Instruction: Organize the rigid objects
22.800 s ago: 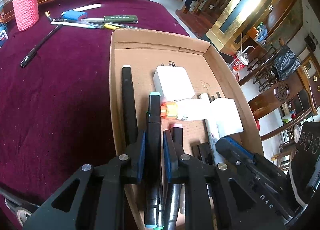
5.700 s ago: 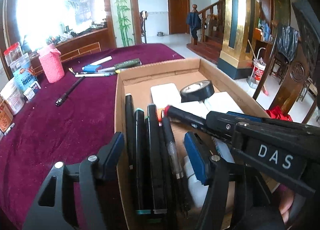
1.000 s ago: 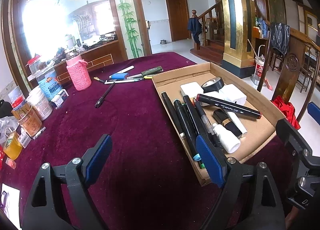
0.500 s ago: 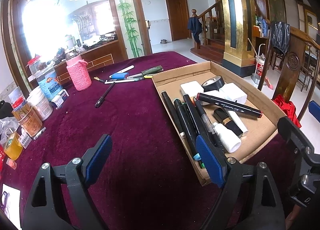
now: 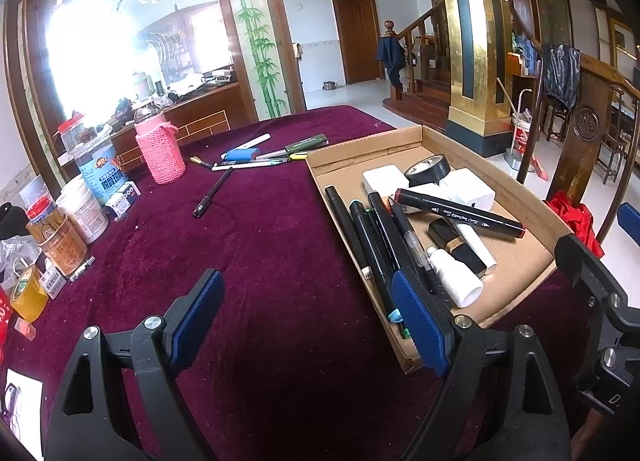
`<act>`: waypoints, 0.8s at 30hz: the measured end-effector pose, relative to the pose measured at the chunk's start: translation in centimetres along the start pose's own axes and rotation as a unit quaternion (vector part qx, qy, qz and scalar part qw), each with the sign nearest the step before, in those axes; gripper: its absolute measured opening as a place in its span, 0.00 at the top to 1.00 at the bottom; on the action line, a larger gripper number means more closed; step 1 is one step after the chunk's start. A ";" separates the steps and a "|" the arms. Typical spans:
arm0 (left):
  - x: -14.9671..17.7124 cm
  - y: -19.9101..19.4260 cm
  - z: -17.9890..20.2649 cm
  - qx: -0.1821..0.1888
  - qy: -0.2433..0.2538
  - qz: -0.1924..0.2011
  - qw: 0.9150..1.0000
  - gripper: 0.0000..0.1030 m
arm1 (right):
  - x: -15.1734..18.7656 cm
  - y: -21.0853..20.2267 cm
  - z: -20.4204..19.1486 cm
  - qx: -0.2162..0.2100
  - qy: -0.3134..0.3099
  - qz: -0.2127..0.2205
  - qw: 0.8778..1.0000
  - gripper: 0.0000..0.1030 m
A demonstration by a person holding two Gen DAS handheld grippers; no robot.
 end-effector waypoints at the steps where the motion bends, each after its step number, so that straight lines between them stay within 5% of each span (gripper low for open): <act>1: 0.0 0.0 0.0 0.001 0.000 0.000 1.000 0.16 | 0.0 0.0 0.0 0.000 0.000 0.000 1.000 0.02; 24: 0.1 -0.1 0.0 -0.003 0.003 -0.001 1.000 0.16 | -0.1 -0.2 0.0 0.000 0.001 0.001 1.000 0.02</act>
Point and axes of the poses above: each gripper's, at about its wrist camera, not at the fingertips, and y roughly the way its jaws point, z to its right, x to its underside, the point moved 6 cm from there along y, roughly the way its jaws point, and after that the axes turned 13 degrees about y, right-handed, at the moved point
